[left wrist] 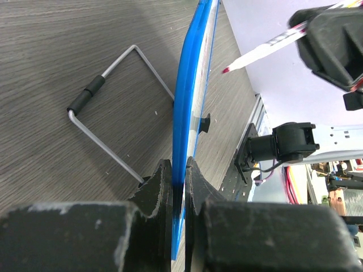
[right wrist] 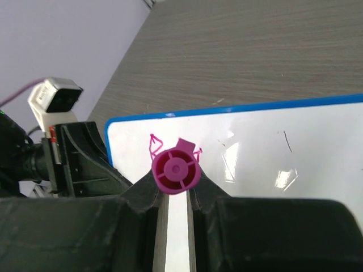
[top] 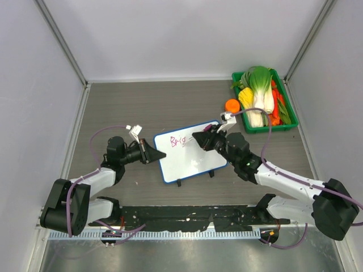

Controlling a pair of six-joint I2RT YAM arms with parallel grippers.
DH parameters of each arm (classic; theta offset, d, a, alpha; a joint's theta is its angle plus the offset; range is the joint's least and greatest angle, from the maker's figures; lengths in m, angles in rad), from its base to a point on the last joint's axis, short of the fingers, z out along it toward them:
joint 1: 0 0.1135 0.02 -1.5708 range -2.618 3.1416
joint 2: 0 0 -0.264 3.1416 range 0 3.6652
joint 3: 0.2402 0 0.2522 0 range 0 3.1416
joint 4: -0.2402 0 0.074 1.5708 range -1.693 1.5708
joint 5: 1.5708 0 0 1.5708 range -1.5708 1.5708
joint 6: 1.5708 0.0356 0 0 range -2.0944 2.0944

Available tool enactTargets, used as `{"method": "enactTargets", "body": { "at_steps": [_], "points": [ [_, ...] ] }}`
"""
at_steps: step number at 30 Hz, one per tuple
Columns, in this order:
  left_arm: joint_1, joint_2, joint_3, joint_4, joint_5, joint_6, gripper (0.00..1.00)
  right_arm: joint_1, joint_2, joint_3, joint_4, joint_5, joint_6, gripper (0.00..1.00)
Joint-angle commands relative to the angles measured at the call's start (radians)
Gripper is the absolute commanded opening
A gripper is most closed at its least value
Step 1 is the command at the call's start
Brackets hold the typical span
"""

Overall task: Write a sentence on the whiteboard
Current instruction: Write with the whiteboard marker on the whiteboard.

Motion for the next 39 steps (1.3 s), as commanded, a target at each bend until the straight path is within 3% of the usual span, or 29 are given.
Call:
{"method": "enactTargets", "body": {
  "at_steps": [1,17,39],
  "points": [
    [0.001,0.003,0.001,-0.072,-0.087,0.087,0.0,-0.042,-0.094,0.018,0.049,-0.044,0.042,0.01],
    [0.001,0.006,0.001,-0.072,-0.087,0.087,0.0,-0.081,-0.031,0.123,0.005,0.031,-0.083,0.01],
    [0.001,0.012,0.002,-0.071,-0.088,0.087,0.0,-0.082,0.066,0.131,0.051,0.036,-0.058,0.01]
  ]
}}
